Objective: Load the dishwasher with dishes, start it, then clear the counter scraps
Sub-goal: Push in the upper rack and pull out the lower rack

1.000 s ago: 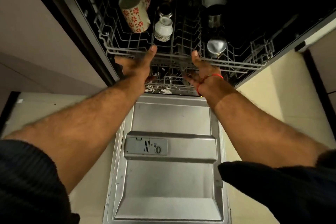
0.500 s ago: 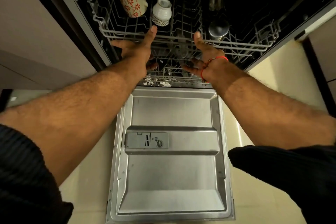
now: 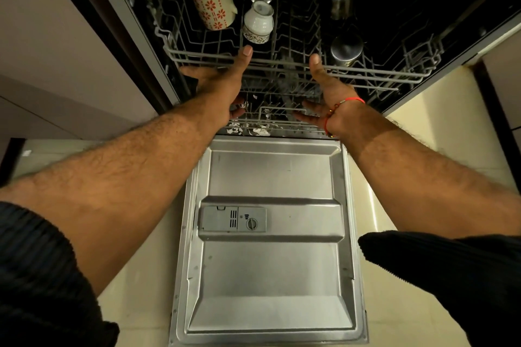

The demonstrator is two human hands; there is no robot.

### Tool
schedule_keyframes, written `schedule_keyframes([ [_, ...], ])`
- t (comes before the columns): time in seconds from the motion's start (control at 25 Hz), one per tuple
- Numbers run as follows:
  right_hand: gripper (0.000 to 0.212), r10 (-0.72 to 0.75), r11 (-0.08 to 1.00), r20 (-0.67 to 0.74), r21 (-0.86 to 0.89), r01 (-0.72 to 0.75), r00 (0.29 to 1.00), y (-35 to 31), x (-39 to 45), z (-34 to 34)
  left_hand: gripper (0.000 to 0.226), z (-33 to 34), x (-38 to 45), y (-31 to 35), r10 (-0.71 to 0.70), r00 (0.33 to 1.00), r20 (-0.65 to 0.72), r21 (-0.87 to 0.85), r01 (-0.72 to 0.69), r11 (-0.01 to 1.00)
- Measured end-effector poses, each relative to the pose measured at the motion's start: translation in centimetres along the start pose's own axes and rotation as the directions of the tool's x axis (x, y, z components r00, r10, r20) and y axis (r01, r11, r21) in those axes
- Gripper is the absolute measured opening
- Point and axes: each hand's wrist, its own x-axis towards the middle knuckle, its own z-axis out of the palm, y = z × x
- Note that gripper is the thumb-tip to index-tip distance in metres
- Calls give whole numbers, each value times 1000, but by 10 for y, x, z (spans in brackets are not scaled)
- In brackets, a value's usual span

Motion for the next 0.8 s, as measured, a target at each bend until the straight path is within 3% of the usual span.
schedule_keyframes([
  [0.16, 87, -61, 987, 81, 151, 48, 995, 17, 11, -15, 124, -1, -4, -40, 181, 983, -24, -38, -182, 983],
  [0.32, 78, -14, 980, 89, 201, -4, 996, 64, 39, -43, 90, -5, 6, -108, -72, 997, 25, -152, 75, 986],
  [0.4, 69, 59, 979, 11, 195, -60, 998, 86, 65, -52, 87, -4, 27, -136, -150, 987, 48, -166, 156, 974],
  [0.48, 79, 85, 979, -23, 190, -79, 996, 100, 93, -56, 89, 5, 53, -153, -201, 977, 77, -193, 212, 958],
  [0.6, 87, 110, 985, -73, 138, -99, 991, 110, 137, -54, 83, 24, 94, -162, -226, 968, 111, -265, 248, 932],
  [0.8, 52, 139, 969, -89, 217, -117, 986, 132, 214, -55, 62, 47, 163, -175, -220, 967, 132, -317, 251, 915],
])
